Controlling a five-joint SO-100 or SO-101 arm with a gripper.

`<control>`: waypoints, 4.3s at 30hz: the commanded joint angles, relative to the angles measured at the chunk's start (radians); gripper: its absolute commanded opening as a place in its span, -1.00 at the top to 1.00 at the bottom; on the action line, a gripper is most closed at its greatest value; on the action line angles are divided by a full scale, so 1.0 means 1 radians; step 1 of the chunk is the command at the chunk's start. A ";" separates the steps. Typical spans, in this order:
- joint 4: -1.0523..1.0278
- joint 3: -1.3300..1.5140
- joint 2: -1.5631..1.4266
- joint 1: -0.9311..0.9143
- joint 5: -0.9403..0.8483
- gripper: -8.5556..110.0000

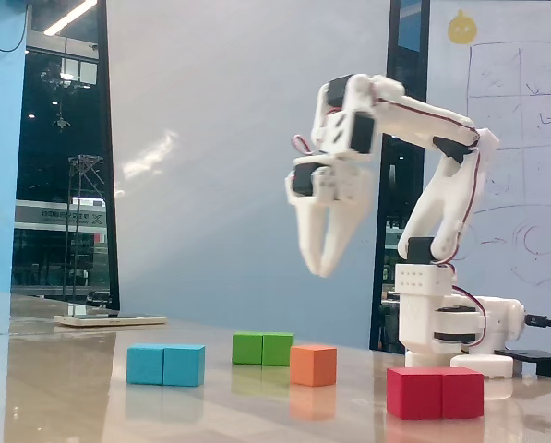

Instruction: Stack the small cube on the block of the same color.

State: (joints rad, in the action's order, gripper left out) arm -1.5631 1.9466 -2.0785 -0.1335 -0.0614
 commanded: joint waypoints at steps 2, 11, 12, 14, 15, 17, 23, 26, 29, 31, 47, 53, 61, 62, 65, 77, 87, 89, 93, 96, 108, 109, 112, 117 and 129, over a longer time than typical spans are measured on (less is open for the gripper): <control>0.012 -0.092 -0.005 -0.100 0.000 0.85; 0.012 -0.092 -0.005 0.172 0.009 0.85; 0.012 -0.092 -0.005 0.198 0.009 0.85; 0.012 -0.092 -0.009 0.230 0.011 0.85; 0.012 -0.092 -0.012 0.230 0.012 0.85; 0.018 -0.091 -0.020 0.227 0.012 0.85; 0.172 -0.046 -0.086 0.179 0.012 0.85; 0.265 0.094 -0.181 0.155 0.005 0.85; 0.348 0.295 -0.310 0.137 0.000 0.84; 0.391 0.425 -0.402 0.124 -0.002 0.84; 0.523 0.881 -0.864 0.103 -0.003 0.84; 0.514 1.000 -1.002 0.103 -0.003 0.84; 0.500 1.150 -1.324 0.101 -0.005 0.84; 0.485 1.154 -1.355 0.101 -0.005 0.84; 0.449 1.155 -1.376 0.103 -0.005 0.84; 0.431 1.154 -1.376 0.112 -0.046 0.84; 0.258 1.104 -1.376 0.101 -0.046 0.85; 0.250 1.103 -1.376 0.101 -0.046 0.85; 0.258 1.103 -1.376 0.101 -0.046 0.85; 0.258 1.103 -1.376 0.101 -0.044 0.85; 0.256 1.101 -1.374 0.052 -0.046 0.85; 0.256 1.101 -1.374 0.037 -0.046 0.85; 0.256 1.101 -1.373 0.018 -0.046 0.85; 0.256 1.101 -1.373 0.043 -0.055 0.85; 0.258 1.101 -1.373 0.048 -0.057 0.85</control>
State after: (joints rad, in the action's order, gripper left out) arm -1.2885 3.1140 -3.4192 -0.0951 -0.1104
